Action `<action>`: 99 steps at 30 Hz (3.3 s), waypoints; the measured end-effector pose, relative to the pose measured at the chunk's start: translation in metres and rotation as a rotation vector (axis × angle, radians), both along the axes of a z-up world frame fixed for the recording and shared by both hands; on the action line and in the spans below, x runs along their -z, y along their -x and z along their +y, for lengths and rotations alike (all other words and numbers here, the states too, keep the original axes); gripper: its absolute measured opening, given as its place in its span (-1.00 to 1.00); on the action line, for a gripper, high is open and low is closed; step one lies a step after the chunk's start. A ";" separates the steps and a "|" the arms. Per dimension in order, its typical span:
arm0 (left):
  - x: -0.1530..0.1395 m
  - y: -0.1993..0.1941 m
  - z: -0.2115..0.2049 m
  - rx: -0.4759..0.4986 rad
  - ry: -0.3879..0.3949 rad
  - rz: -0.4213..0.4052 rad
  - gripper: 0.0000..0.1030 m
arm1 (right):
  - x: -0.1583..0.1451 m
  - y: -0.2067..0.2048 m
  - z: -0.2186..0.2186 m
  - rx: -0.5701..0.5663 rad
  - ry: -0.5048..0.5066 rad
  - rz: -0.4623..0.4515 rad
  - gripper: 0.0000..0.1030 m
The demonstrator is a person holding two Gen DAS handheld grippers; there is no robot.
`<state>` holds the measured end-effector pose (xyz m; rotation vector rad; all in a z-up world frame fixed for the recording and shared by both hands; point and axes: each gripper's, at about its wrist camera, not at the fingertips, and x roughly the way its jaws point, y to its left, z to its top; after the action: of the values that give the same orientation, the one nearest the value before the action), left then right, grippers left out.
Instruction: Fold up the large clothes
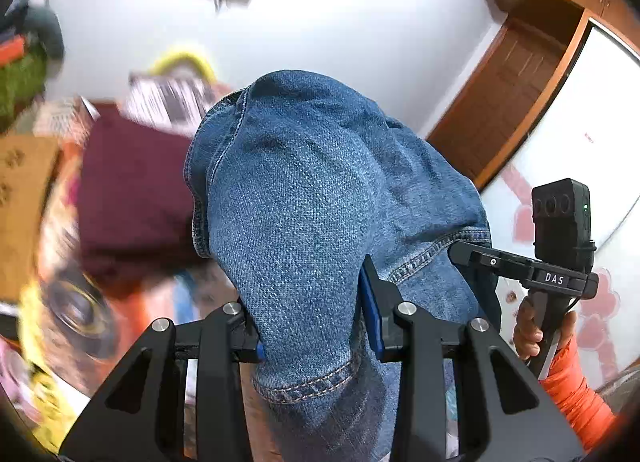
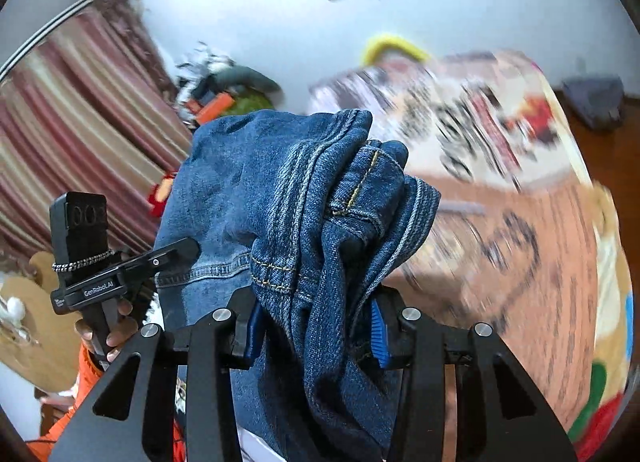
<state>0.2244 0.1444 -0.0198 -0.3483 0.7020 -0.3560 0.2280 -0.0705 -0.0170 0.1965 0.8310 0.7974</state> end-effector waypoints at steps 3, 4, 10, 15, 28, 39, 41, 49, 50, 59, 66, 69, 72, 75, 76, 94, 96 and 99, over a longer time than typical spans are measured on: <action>-0.032 -0.007 0.030 -0.042 -0.040 -0.050 -0.29 | -0.018 -0.009 0.025 -0.030 -0.024 -0.058 -0.25; -0.039 -0.011 0.038 -0.051 -0.054 -0.064 -0.30 | -0.022 -0.014 0.032 -0.037 -0.037 -0.076 -0.25; -0.063 -0.060 0.087 -0.120 -0.108 -0.117 -0.29 | -0.036 -0.071 0.088 -0.076 -0.097 -0.114 -0.25; -0.027 -0.128 0.136 -0.171 -0.097 -0.059 -0.29 | -0.007 -0.132 0.123 -0.063 -0.118 -0.081 -0.25; 0.148 -0.228 0.165 -0.256 -0.150 0.196 0.13 | 0.139 -0.225 0.163 0.039 0.126 0.101 -0.03; 0.078 -0.142 0.136 -0.336 -0.336 0.110 0.15 | 0.048 -0.131 0.121 0.068 0.190 -0.137 -0.02; 0.048 -0.108 0.119 -0.334 -0.362 0.042 0.15 | 0.025 -0.108 0.112 0.066 0.153 -0.172 -0.02; -0.046 0.028 0.057 -0.329 -0.441 -0.282 0.15 | -0.041 -0.009 0.088 0.064 0.009 -0.400 -0.02; -0.055 0.044 0.050 -0.333 -0.442 -0.320 0.15 | -0.048 0.007 0.084 0.062 -0.013 -0.431 -0.02; -0.073 0.161 0.013 -0.427 -0.434 -0.544 0.17 | -0.054 0.113 0.071 0.096 -0.085 -0.658 -0.02; -0.046 0.202 -0.006 -0.538 -0.477 -0.618 0.57 | -0.031 0.138 0.074 0.160 -0.062 -0.713 0.37; -0.037 0.209 -0.007 -0.563 -0.479 -0.614 0.91 | -0.029 0.140 0.077 0.201 -0.035 -0.735 0.61; -0.031 0.209 -0.005 -0.584 -0.486 -0.604 0.98 | -0.028 0.143 0.076 0.233 -0.027 -0.737 0.90; -0.029 0.207 0.000 -0.572 -0.451 -0.585 0.99 | -0.026 0.143 0.073 0.252 -0.038 -0.723 1.00; -0.027 0.210 -0.001 -0.572 -0.448 -0.584 0.99 | -0.026 0.142 0.073 0.253 -0.035 -0.716 1.00; -0.017 0.205 -0.002 -0.556 -0.443 -0.564 0.99 | -0.015 0.151 0.070 0.255 0.036 -0.708 1.00; -0.017 0.204 -0.003 -0.557 -0.448 -0.562 0.99 | -0.016 0.151 0.070 0.253 0.041 -0.704 1.00; -0.017 0.203 -0.002 -0.555 -0.445 -0.558 0.99 | -0.015 0.152 0.069 0.252 0.047 -0.700 1.00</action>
<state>0.0212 0.1423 -0.0030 -0.0023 0.1059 0.2328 0.0764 -0.0013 -0.0018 -0.0268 0.1566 0.5482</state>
